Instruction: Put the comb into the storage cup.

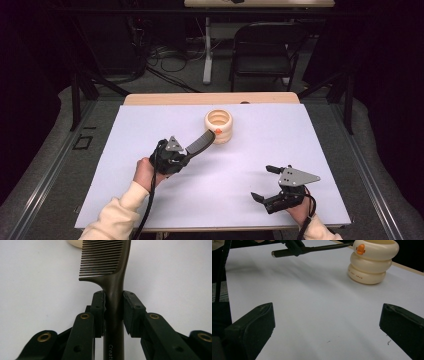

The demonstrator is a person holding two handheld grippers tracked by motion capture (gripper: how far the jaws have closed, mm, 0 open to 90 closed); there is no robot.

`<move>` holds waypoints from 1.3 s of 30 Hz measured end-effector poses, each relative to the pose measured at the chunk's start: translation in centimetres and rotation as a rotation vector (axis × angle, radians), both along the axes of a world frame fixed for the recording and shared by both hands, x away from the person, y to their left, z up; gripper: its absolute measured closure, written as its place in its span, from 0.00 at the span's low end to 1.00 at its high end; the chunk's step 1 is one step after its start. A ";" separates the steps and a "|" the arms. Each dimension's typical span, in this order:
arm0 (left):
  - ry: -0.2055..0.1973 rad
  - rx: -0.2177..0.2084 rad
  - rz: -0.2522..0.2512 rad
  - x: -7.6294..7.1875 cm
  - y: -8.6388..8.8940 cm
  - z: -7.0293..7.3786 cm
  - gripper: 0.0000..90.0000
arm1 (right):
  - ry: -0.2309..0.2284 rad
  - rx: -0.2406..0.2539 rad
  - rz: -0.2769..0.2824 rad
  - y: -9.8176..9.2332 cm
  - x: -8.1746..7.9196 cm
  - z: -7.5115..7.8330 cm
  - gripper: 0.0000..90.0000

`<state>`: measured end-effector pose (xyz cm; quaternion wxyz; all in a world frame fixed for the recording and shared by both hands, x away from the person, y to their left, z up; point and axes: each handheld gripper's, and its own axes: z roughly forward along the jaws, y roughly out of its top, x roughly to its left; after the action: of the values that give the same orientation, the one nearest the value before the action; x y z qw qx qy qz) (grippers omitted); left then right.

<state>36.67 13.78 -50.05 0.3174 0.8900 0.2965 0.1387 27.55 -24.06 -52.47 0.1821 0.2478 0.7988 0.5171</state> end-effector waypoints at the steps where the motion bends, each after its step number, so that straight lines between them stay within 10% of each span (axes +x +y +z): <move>1: -0.003 -0.003 0.003 0.0 0.0 0.0 0.80 | -0.001 0.000 0.000 0.0 0.0 0.0 0.00; 39: -0.103 -0.145 0.083 0.7 1.3 -0.4 0.80 | 0.003 -0.003 -0.004 0.0 0.1 0.0 0.00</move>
<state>37.33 15.03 -50.46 0.3897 0.8434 0.3256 0.1753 27.64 -24.03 -52.51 0.1823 0.2499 0.7992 0.5154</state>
